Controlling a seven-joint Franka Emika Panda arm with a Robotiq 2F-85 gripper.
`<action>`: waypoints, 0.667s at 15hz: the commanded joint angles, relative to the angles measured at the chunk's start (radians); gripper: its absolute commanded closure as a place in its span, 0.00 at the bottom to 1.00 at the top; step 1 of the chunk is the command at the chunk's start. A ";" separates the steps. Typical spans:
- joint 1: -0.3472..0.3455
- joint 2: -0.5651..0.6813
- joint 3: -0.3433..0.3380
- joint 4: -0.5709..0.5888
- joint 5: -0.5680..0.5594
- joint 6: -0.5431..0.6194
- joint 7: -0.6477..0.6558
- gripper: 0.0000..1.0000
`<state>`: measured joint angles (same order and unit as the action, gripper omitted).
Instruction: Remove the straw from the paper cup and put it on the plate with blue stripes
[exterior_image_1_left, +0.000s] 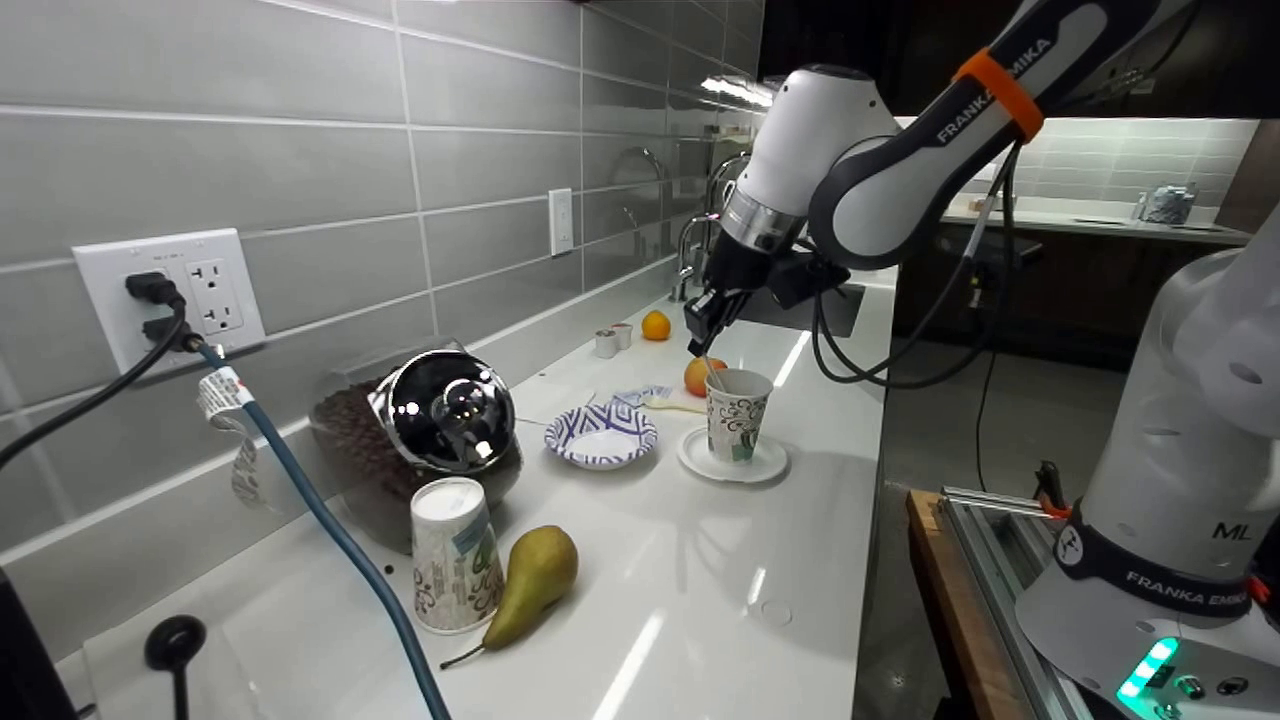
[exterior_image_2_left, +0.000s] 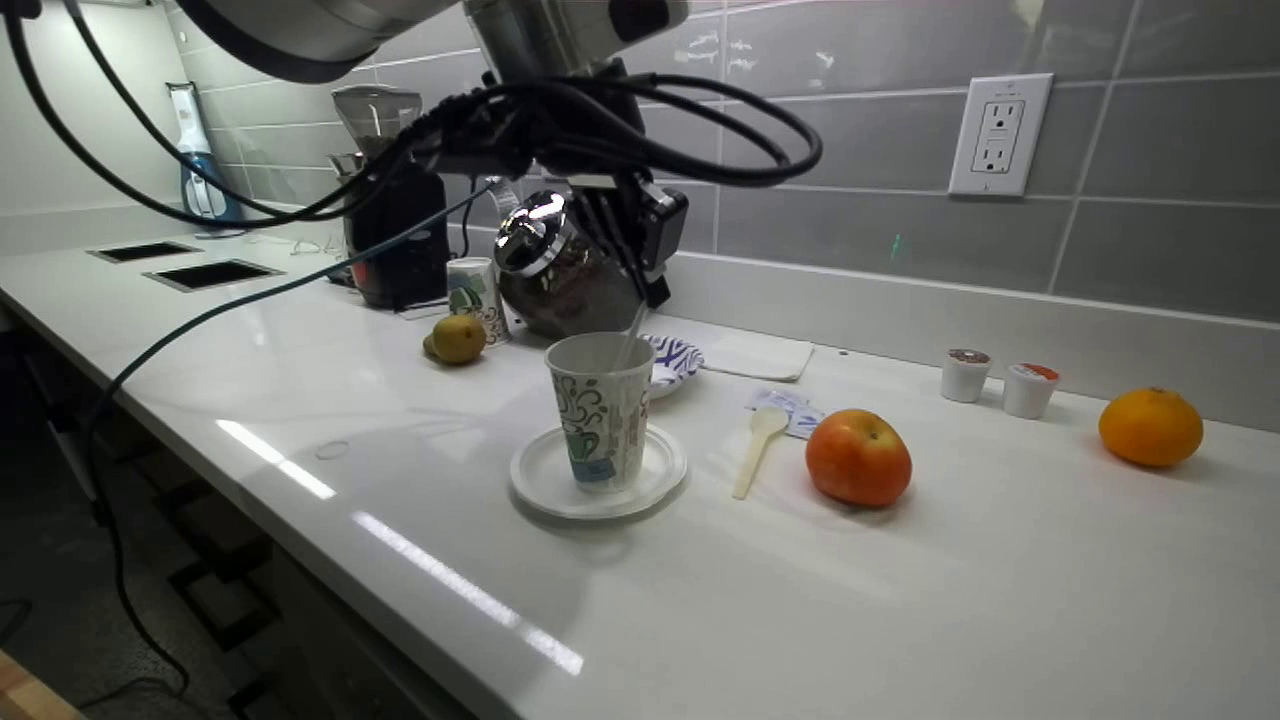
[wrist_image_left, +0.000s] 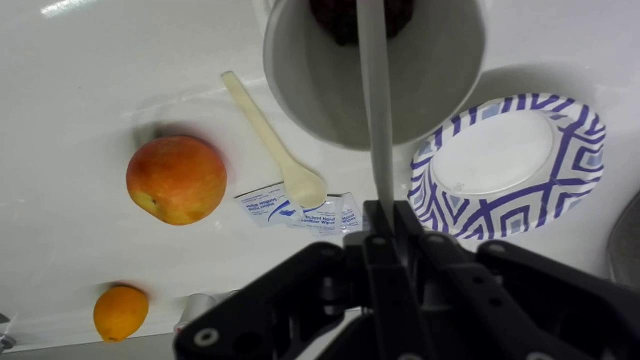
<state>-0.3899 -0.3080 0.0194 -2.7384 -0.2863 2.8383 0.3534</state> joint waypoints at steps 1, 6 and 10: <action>-0.020 -0.069 0.036 -0.012 -0.025 -0.040 0.053 0.98; -0.065 -0.155 0.098 -0.012 -0.054 -0.076 0.109 0.98; -0.082 -0.242 0.132 -0.014 -0.051 -0.116 0.119 0.98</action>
<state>-0.4541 -0.4619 0.1210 -2.7413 -0.3119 2.7726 0.4379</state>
